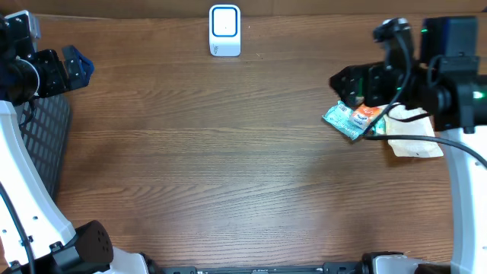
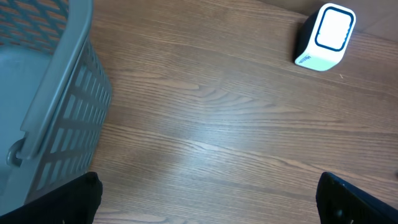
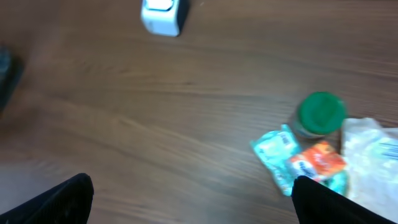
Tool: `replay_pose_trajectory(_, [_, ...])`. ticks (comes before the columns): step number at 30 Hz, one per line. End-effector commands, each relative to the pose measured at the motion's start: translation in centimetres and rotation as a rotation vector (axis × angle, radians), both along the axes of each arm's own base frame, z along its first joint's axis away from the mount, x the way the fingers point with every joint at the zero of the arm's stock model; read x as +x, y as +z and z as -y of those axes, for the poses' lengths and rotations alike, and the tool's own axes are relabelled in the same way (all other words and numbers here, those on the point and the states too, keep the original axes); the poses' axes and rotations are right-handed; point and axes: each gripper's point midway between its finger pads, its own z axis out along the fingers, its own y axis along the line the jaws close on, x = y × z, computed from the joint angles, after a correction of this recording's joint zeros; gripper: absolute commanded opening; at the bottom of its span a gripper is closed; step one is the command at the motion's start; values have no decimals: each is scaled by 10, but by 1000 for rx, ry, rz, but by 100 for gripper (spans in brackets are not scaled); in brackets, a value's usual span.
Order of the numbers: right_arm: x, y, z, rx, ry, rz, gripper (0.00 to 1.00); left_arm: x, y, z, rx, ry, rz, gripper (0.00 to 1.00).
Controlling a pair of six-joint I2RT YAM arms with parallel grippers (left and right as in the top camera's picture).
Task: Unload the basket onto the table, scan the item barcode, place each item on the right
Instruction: 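Carry the cream pouch right and lower it beside the jar, then release the pouch and lift the right gripper away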
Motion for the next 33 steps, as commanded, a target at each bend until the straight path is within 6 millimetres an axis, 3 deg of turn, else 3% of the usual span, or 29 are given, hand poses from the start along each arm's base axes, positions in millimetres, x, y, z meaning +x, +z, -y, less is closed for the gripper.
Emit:
replay_pose_trajectory(1, [-4,4,-21,17,62,6,100,2,0,2,8,-15,-1,100])
replay_pose_trajectory(6, [-9,4,-35,18,103,4,100,2,0,2,8,-15,-1,100])
replay_pose_trajectory(16, [-11,9,-37,20,109,20,100,2,0,2,9,-15,0,100])
replay_pose_trajectory(20, [-14,23,-45,63,141,66,100,2,0,2,9,-15,-1,100])
replay_pose_trajectory(26, [-44,64,-85,298,348,131,100,2,0,2,9,-15,-1,100])
replay_pose_trajectory(33, [-47,59,-83,291,338,101,100,2,0,2,9,-15,0,100])
